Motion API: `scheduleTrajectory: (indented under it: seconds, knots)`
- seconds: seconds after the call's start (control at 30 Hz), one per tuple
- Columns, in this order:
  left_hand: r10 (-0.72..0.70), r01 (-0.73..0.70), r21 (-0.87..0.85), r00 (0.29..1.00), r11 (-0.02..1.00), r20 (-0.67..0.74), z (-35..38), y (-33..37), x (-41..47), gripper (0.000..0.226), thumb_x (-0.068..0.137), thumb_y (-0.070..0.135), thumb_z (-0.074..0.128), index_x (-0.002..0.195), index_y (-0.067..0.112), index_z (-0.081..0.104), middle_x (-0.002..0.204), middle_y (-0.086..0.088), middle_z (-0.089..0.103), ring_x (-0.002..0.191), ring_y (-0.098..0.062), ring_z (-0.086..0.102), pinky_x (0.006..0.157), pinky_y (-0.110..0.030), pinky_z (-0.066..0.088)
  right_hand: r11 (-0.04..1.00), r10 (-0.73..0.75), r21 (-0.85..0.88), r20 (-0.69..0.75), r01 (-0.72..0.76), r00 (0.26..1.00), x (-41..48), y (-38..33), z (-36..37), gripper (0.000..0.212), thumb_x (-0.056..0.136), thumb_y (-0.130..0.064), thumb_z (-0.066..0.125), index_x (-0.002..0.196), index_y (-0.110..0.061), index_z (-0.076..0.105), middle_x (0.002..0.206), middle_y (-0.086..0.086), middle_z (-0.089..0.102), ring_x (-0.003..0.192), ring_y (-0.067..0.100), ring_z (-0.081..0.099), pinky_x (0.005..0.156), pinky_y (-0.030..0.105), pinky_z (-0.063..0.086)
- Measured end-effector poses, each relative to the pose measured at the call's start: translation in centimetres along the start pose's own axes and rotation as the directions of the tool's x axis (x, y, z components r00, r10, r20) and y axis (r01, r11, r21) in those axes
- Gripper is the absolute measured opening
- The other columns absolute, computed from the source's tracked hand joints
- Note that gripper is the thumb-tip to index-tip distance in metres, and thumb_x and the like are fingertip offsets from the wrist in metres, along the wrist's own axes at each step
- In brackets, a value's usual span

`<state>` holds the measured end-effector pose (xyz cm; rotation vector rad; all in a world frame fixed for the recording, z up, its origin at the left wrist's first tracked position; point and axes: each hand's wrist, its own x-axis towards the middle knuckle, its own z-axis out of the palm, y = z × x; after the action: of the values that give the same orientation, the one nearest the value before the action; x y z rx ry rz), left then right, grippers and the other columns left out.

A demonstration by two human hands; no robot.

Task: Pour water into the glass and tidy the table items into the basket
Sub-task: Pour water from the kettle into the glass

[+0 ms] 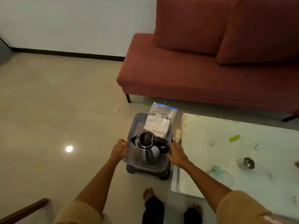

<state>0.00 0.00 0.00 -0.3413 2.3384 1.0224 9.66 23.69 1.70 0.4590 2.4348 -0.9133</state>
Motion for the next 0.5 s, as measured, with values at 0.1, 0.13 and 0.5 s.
scheduleTrajectory:
  seconds: [0.1, 0.13, 0.5]
  knots:
    - [0.023, -0.024, -0.122, 1.0, 0.992, -0.004, 0.4, 1.3, 1.2, 0.034, 0.097, 0.038, 0.041, 0.118, 0.011, 0.049, 0.114, -0.018, 0.062, 0.103, -0.037, 0.06, 0.092, -0.046, 0.05, 1.0, 0.012, -0.027, -0.101, -0.015, 0.995, 1.6, -1.1, -0.1, 0.064, 0.084, -0.012, 0.059, 0.141, -0.014, 0.029, 0.141, 0.014, 0.034, 0.126, 0.033, 0.041, 0.101, 0.039, 0.04]
    - [0.02, -0.017, -0.109, 1.0, 0.994, 0.02, 0.6, 1.9, 1.5, 0.034, 0.098, 0.035, 0.041, 0.118, 0.009, 0.051, 0.115, -0.017, 0.06, 0.106, -0.036, 0.058, 0.094, -0.044, 0.048, 0.998, 0.03, -0.044, -0.099, -0.034, 0.995, 2.0, -1.5, -0.3, 0.065, 0.084, -0.012, 0.059, 0.141, -0.014, 0.028, 0.142, 0.014, 0.033, 0.127, 0.033, 0.04, 0.102, 0.039, 0.039]
    - [0.07, -0.071, 0.151, 0.997, 0.986, 0.011, 2.8, 1.9, 4.3, 0.018, 0.089, 0.003, 0.043, 0.087, 0.0, 0.06, 0.086, -0.017, 0.061, 0.078, -0.027, 0.051, 0.066, -0.028, 0.032, 0.984, 0.108, -0.138, -0.034, -0.112, 0.994, 6.3, -0.8, 1.2, 0.05, 0.085, -0.016, 0.058, 0.131, -0.014, 0.037, 0.134, 0.015, 0.044, 0.122, 0.034, 0.042, 0.095, 0.043, 0.046]
